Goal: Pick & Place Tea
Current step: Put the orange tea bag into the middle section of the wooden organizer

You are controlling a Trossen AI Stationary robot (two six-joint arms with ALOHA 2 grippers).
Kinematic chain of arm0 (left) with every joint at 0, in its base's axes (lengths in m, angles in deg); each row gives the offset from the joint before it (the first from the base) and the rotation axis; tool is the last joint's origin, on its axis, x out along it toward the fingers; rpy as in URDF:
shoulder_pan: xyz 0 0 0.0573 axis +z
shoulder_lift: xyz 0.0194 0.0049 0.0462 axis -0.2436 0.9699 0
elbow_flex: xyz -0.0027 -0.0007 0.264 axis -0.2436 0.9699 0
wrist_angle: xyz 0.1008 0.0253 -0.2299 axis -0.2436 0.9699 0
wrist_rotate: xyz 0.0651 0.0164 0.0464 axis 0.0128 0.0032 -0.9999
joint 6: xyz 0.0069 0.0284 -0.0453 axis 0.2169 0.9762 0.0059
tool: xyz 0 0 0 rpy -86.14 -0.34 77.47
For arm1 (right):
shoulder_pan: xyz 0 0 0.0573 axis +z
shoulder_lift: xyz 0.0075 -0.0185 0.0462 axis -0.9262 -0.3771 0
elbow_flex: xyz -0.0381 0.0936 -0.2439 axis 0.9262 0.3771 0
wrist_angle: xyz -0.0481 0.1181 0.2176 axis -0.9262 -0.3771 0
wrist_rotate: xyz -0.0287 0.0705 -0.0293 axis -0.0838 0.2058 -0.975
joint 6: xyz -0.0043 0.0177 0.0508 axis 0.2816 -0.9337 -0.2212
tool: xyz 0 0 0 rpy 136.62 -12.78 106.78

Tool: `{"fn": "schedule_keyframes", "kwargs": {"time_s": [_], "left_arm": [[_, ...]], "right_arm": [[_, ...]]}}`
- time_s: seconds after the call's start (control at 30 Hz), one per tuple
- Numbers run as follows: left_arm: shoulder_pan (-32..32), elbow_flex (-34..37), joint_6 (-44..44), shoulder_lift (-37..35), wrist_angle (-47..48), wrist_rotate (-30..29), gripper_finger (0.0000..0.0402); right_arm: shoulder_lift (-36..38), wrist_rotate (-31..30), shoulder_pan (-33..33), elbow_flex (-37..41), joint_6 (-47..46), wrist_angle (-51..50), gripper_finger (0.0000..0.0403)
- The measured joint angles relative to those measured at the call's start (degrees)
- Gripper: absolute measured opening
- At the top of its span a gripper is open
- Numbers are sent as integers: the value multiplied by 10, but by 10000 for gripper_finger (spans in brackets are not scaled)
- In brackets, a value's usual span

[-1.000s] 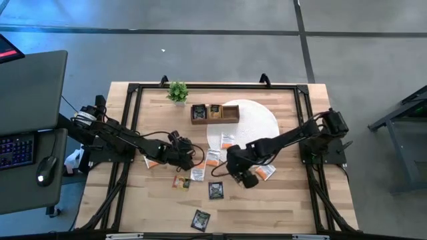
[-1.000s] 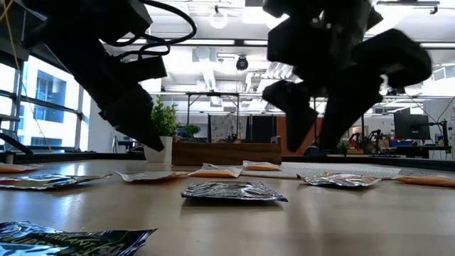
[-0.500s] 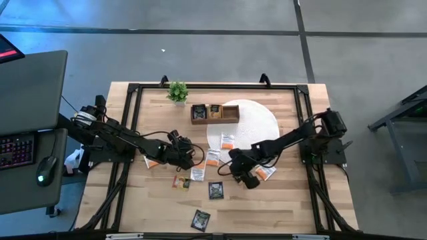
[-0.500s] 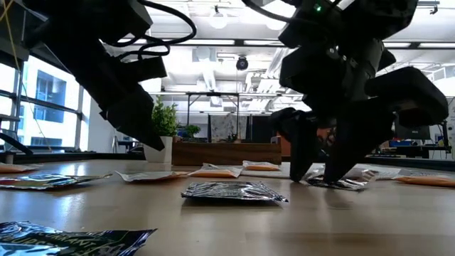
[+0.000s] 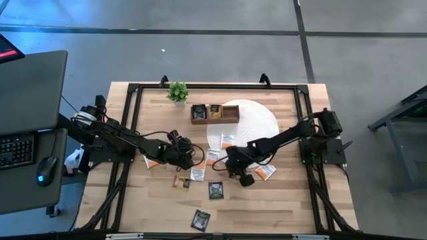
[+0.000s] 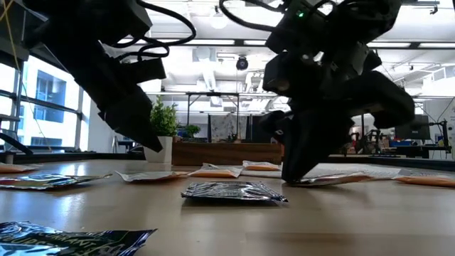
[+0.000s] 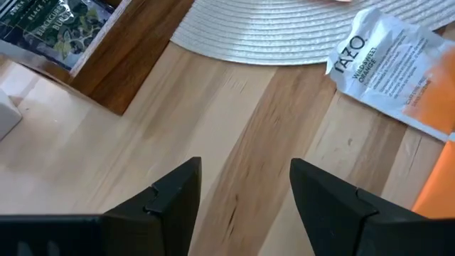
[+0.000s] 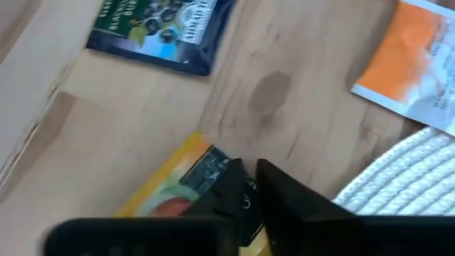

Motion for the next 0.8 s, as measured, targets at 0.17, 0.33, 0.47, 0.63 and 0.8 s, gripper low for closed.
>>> {"fn": "schedule_keyframes", "kwargs": {"time_s": [0.17,0.33,0.47,0.63,0.8], "left_arm": [[0,0,0,0,21,1,211],[0,0,0,0,48,3,211],[0,0,0,0,57,5,211],[0,0,-4,0,57,6,211],[0,0,-7,0,53,19,211]], "right_arm": [[13,-6,-14,-28,-6,-37,19],[23,-1,-16,-59,-8,-58,4],[22,-1,-6,-75,-13,-67,20],[21,-43,4,-83,-51,-54,84],[-1,-84,4,-83,-137,-32,158]]}}
